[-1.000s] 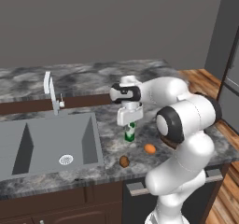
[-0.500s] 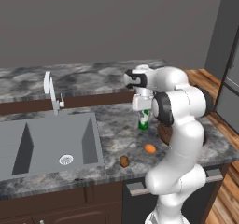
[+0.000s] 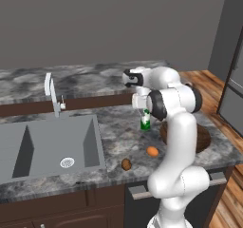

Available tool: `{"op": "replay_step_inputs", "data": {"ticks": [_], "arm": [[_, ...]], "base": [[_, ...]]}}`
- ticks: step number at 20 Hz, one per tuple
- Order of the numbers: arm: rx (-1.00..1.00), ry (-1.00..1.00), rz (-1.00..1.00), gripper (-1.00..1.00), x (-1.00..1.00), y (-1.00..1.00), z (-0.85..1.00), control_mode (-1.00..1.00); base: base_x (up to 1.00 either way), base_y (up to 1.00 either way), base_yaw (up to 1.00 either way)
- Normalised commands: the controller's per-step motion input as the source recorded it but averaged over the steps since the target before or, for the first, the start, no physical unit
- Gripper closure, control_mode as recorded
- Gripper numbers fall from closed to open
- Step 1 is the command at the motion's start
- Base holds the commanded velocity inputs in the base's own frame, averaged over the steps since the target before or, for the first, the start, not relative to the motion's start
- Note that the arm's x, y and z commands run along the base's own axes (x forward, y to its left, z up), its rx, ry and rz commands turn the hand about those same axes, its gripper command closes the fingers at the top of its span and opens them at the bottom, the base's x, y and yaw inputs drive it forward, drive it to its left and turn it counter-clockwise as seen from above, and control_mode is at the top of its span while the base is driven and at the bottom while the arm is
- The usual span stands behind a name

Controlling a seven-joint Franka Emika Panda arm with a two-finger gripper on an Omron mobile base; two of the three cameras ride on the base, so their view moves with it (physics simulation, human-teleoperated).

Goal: Gather the eggs and milk located in the vicinity of the sink area and place them right next to the bowl.

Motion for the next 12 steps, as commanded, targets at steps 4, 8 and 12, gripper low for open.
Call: {"op": "replay_step_inputs", "data": {"ticks": [4, 8, 12], "arm": [[-0.05, 0.09, 0.0, 1.0, 0.21, -0.11, -0.24, -1.0], [-0.01, 0.0, 0.0, 1.0, 0.03, -0.11, -0.45, -1.0], [0.0, -0.02, 0.0, 1.0, 0.0, -0.14, -0.22, -1.0]], "base": [[0.0, 0.0, 0.0], [0.0, 0.0, 0.0], [0.0, 0.0, 0.0]]}}
